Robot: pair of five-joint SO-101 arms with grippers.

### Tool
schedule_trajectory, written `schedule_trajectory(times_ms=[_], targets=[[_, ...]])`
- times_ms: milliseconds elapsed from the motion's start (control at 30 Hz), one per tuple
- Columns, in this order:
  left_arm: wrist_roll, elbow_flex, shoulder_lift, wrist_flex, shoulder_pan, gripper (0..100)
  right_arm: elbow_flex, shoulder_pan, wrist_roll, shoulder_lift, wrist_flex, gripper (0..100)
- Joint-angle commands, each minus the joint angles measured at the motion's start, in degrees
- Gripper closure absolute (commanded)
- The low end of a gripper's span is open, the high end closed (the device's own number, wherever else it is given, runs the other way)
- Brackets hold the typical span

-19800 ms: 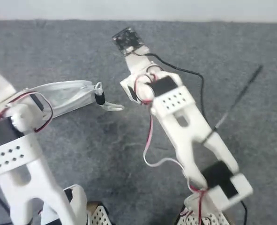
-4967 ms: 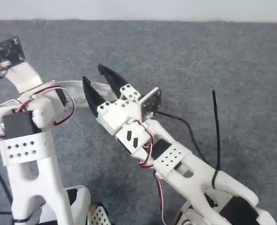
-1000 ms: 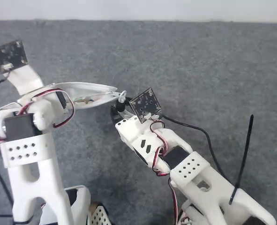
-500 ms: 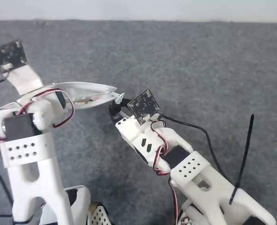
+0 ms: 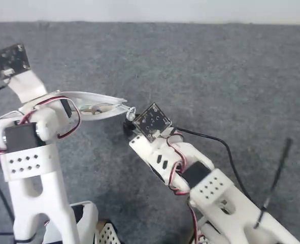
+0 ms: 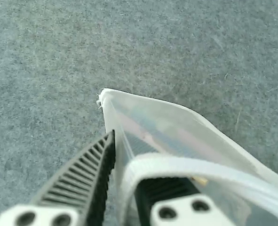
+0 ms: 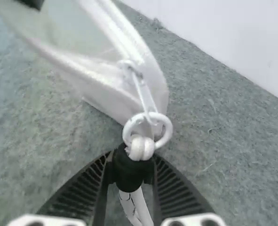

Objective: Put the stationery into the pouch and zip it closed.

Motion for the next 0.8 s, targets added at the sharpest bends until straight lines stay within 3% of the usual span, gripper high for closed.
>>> schedule_trajectory(times_ms=[0, 200, 367, 533, 633, 767], targets=[[-0.4, 0.1, -0.3, -1.8, 0.2, 99, -0.6, -2.9, 8.3, -9.5, 9.1, 99.3], [-0.4, 0.4, -0.4, -2.6, 0.2, 90, -0.4, -8.9, 17.1, -18.2, 20.4, 99.4], [-0.2, 0.0, -0.4, -2.5, 0.5, 78, 2.0, -13.2, 17.9, -22.9, 22.5, 99.4], [-0.4, -3.4, -0.4, -2.6, 0.8, 75, 4.6, -14.7, 18.0, -26.4, 22.5, 99.4], [-2.3, -6.2, -0.4, -2.5, 4.6, 75, 5.5, -14.8, 19.5, -27.6, 22.5, 99.4], [-11.4, -7.2, -0.4, -2.8, 15.4, 76, 6.0, -15.3, 19.5, -29.8, 22.9, 99.4]])
